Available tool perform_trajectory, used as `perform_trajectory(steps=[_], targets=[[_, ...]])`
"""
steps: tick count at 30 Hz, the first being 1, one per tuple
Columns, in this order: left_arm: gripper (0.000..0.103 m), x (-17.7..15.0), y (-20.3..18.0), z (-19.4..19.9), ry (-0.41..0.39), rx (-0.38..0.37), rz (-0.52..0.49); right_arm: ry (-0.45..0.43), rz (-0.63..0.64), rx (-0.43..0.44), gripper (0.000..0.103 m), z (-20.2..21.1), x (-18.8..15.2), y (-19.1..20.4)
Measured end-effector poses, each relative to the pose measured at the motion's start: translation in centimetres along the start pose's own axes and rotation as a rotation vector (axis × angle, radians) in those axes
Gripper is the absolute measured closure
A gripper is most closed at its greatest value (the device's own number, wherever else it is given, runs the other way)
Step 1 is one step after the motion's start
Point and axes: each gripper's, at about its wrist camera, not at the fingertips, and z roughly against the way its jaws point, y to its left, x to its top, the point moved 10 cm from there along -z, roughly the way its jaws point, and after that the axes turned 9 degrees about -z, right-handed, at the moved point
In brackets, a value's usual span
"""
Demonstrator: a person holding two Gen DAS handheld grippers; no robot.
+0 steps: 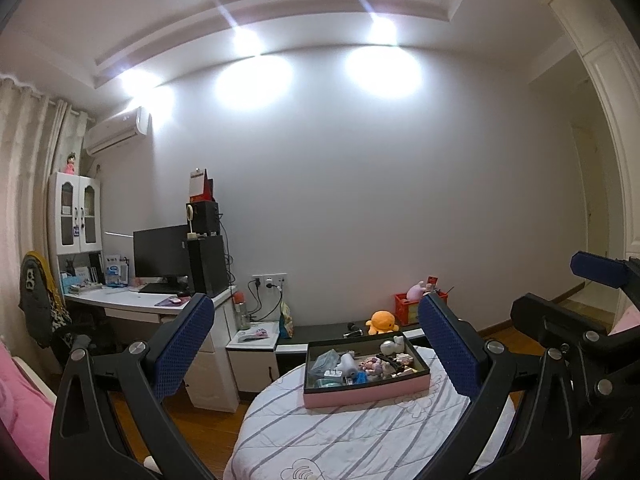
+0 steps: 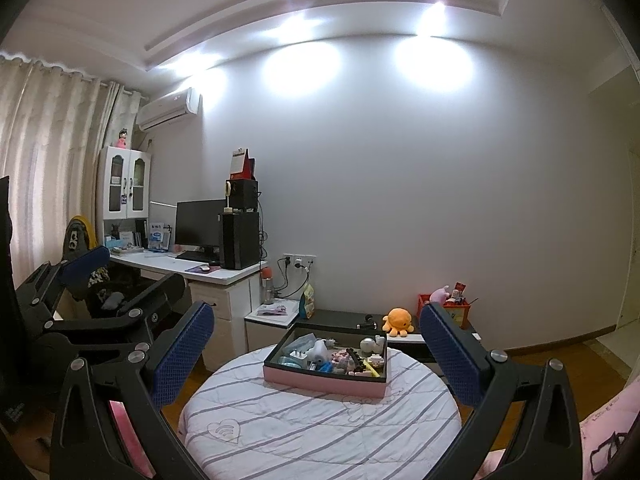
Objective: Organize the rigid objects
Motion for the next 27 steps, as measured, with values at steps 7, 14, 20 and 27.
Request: perform_trajectory(steps=[7,14,20,27], targets=[[0.000,0.01,-0.01,0.04,0.000,0.004,-0.002,0.000,-0.001,0.000,0.000,0.12,-0.02,0.09],[0.000,0.01,0.04,0.08,0.004,0.003,-0.003,0.002,-0.001,0.000,0.000,0.13,-0.04,0.07],[0.000,-0.03,0.21,0.22,0.005,0.012,-0.004,0.004,0.000,-0.002,0.000,0.11,-0.07,0.02],[0.000,0.22,0.37,0.48,0.004,0.015,-0.008,0.004,0.001,-0.003,0.000,0.10,-0.03,0.01]])
